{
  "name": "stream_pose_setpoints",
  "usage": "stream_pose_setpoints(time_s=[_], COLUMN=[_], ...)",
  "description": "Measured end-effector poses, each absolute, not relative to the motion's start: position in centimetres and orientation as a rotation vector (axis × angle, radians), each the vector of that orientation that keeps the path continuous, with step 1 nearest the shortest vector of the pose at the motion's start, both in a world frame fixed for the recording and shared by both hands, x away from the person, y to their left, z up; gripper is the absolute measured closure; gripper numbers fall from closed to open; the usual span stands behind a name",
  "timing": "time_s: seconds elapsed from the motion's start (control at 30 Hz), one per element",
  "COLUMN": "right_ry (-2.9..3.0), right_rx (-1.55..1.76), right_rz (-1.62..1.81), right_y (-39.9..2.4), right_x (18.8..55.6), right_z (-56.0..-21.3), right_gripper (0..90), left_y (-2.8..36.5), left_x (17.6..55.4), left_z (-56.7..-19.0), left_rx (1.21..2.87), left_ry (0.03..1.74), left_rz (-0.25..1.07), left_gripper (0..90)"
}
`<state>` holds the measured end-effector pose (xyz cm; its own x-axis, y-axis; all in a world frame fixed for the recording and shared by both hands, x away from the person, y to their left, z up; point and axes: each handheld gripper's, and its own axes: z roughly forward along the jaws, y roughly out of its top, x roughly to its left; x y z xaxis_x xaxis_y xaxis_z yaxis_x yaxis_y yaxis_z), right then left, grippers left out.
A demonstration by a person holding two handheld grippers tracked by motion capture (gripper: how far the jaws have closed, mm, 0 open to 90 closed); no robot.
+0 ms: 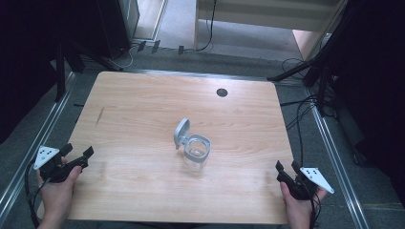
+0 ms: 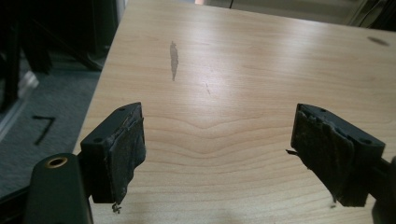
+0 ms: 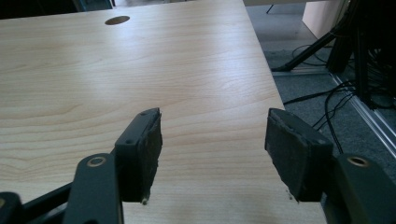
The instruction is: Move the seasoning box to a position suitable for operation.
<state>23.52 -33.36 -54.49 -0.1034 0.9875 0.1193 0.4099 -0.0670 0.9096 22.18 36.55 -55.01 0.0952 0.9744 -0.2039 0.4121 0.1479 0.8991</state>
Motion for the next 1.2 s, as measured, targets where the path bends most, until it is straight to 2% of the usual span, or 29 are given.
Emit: stream_pose_setpoints(time_s=[0.1, 0.2, 0.33, 0.37, 0.53, 0.63, 0.77, 0.8, 0.87, 1.03, 1.1, 1.13, 1.2], right_ry=[1.588, 1.63, 1.674, 1.678, 1.683, 1.727, 1.802, 1.806, 1.807, 1.806, 1.815, 1.815, 1.843], right_rx=[1.509, 1.505, 1.459, 1.456, 1.427, 1.364, 1.298, 1.301, 1.304, 1.287, 1.272, 1.272, 1.281], right_rz=[1.172, 1.174, 1.265, 1.313, 1.369, 1.374, 1.378, 1.402, 1.407, 1.427, 1.5, 1.5, 1.575], right_y=[-33.3, -33.0, -32.2, -31.6, -29.7, -28.1, -25.8, -24.8, -24.6, -22.3, -20.9, -20.9, -20.1], right_x=[23.6, 23.8, 24.2, 24.4, 25.2, 25.9, 26.6, 27.2, 27.3, 28.9, 29.9, 29.9, 30.5], right_z=[-54.4, -54.3, -54.0, -53.5, -52.7, -52.5, -52.2, -51.9, -51.8, -51.3, -51.0, -51.0, -50.7], right_gripper=[31.9, 32.3, 39.6, 44.8, 48.4, 47.2, 52.1, 55.9, 56.7, 61.4, 70.1, 70.1, 75.5], left_y=[36.4, 35.9, 35.4, 35.1, 32.8, 31.0, 28.6, 27.8, 26.8, 24.1, 22.8, 22.3, 21.4], left_x=[22.3, 22.4, 22.4, 22.4, 22.9, 23.2, 23.6, 23.7, 23.9, 24.2, 24.5, 24.5, 24.8], left_z=[-55.0, -55.0, -54.7, -54.6, -53.8, -53.5, -53.1, -52.9, -52.6, -51.9, -51.7, -51.6, -51.4], left_rx=[1.425, 1.461, 1.437, 1.432, 1.469, 1.501, 1.527, 1.538, 1.543, 1.544, 1.551, 1.544, 1.528], left_ry=[1.478, 1.454, 1.449, 1.451, 1.396, 1.379, 1.345, 1.341, 1.331, 1.296, 1.267, 1.266, 1.268], left_rz=[0.759, 0.78, 0.732, 0.723, 0.679, 0.662, 0.606, 0.595, 0.581, 0.531, 0.51, 0.524, 0.513], left_gripper=[17.4, 18.6, 22.0, 23.6, 24.0, 27.2, 30.7, 33.4, 34.6, 47.1, 52.4, 52.4, 58.4])
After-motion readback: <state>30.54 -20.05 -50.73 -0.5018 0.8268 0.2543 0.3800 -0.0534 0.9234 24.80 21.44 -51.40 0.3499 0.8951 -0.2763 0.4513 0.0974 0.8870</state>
